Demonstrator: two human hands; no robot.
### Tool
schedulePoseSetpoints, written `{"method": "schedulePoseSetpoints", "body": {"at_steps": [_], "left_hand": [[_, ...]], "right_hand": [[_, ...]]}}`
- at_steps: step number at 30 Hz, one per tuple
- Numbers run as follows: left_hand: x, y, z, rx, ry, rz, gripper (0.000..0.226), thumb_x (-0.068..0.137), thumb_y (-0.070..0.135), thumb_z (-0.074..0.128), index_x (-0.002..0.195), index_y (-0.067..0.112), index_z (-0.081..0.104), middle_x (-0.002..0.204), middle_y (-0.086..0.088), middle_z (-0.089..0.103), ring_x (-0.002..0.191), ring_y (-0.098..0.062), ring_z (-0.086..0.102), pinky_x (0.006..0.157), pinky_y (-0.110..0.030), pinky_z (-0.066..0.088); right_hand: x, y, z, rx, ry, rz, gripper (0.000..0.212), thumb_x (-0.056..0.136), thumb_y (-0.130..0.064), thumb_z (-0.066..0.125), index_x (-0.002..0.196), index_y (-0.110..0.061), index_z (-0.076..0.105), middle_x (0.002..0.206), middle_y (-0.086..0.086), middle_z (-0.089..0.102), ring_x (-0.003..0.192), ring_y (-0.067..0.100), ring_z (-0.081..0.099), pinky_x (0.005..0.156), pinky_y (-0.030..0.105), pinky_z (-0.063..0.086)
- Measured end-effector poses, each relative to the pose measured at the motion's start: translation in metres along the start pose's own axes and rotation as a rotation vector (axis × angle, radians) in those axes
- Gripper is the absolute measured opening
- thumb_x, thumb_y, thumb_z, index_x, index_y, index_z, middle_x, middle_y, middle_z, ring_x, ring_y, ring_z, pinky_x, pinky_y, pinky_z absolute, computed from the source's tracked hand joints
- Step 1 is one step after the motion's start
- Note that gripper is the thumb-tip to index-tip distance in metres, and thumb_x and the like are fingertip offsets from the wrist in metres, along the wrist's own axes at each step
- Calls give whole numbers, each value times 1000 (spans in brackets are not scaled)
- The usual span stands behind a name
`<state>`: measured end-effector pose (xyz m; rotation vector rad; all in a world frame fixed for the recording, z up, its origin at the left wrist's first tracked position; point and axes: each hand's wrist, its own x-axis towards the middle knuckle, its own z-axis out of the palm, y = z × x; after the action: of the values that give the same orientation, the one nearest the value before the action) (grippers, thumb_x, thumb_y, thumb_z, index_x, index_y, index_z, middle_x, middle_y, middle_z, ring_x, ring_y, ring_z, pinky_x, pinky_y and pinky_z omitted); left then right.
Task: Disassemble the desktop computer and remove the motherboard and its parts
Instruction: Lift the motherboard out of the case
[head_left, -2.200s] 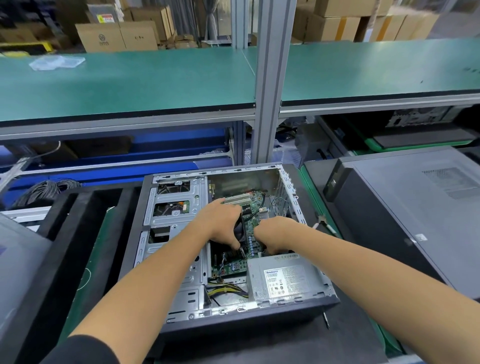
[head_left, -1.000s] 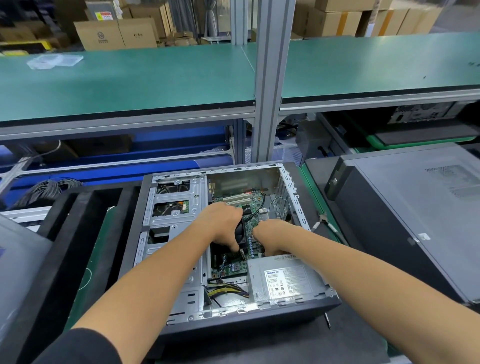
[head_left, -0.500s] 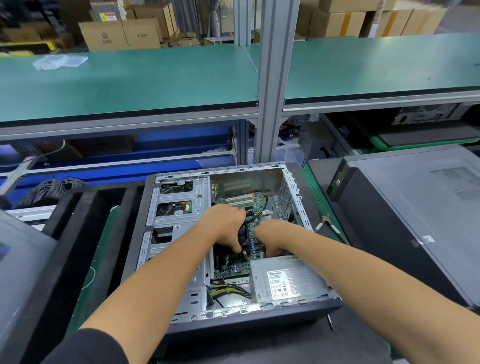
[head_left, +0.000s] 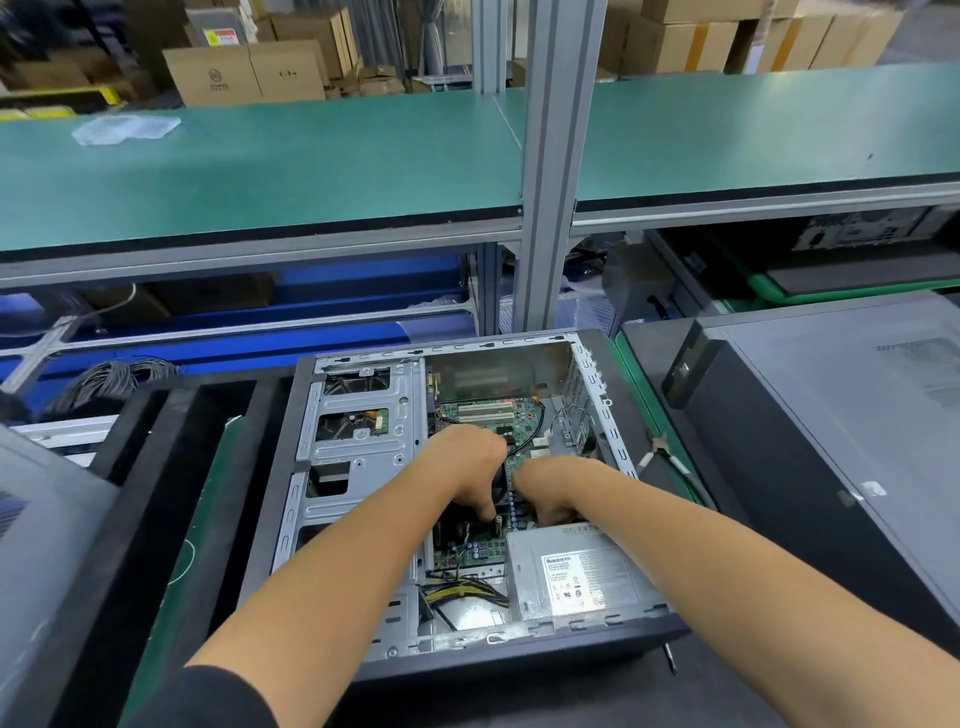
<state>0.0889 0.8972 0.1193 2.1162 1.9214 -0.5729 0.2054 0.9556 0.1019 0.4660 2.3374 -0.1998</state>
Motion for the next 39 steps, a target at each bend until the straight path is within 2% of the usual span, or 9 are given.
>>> {"method": "schedulePoseSetpoints", "body": {"at_steps": [4, 12, 18, 23, 26, 31, 34, 37, 39], "left_hand": [[3, 1, 1, -12, 10, -1, 57, 58, 51, 81, 90, 16, 49, 80, 1, 52, 73, -24, 52, 60, -32, 42], [4, 1, 2, -20, -4, -15, 59, 57, 53, 82, 93, 14, 56, 79, 0, 54, 72, -24, 55, 58, -32, 43], [6, 2, 1, -20, -10, -14, 58, 58, 53, 82, 92, 14, 55, 79, 1, 52, 72, -23, 53, 57, -31, 40], [6, 2, 3, -25, -3, -24, 58, 58, 53, 82, 93, 13, 58, 81, 0, 53, 73, -23, 53, 58, -32, 41], [7, 2, 4, -33, -1, -20, 58, 58, 52, 83, 92, 13, 58, 80, 1, 52, 75, -23, 53, 60, -32, 43], [8, 2, 5, -15, 12, -13, 56, 57, 52, 82, 88, 16, 52, 82, 1, 52, 76, -22, 53, 61, -32, 42], [6, 2, 3, -18, 15, -7, 55, 56, 51, 82, 86, 17, 50, 81, 1, 52, 76, -22, 53, 61, -31, 42], [4, 2, 2, -17, 20, 5, 55, 57, 51, 82, 86, 16, 50, 82, 1, 51, 79, -22, 54, 62, -31, 41], [4, 2, 2, -15, 22, 6, 55, 57, 51, 81, 88, 15, 53, 85, -1, 55, 83, -24, 58, 62, -31, 42]], "right_hand": [[0, 0, 0, 21, 9, -1, 34, 86, -12, 71, 115, 1, 59, 112, 16, 64, 83, 24, 49, 71, 28, 41], [0, 2, -2, 52, -14, -13, 27, 84, -9, 71, 107, 1, 61, 89, 9, 56, 81, 24, 51, 69, 29, 40], [-5, 1, 0, 84, 2, -3, 32, 85, -6, 70, 114, 3, 60, 103, 16, 61, 84, 24, 51, 70, 28, 43], [-4, 3, -2, 27, -15, -32, 11, 84, -4, 69, 84, -1, 58, 75, 4, 55, 79, 23, 50, 67, 28, 40], [-5, 2, -4, 35, 7, -34, 24, 84, -9, 73, 73, -7, 51, 63, -2, 46, 68, 21, 49, 58, 27, 38], [-5, 3, 1, 79, 64, -46, 28, 82, -14, 74, 69, -8, 49, 67, 2, 51, 73, 26, 52, 59, 31, 40], [-5, 3, 3, 102, 76, -62, 14, 83, -10, 70, 85, -3, 59, 92, 16, 66, 86, 33, 60, 68, 33, 45], [-5, 4, 3, 130, 128, -42, 22, 79, -15, 76, 78, -11, 54, 87, 11, 64, 75, 26, 54, 65, 29, 40], [-5, 2, 3, 138, 138, -30, 23, 79, -16, 77, 92, -6, 61, 94, 14, 67, 76, 24, 52, 66, 29, 41]]}}
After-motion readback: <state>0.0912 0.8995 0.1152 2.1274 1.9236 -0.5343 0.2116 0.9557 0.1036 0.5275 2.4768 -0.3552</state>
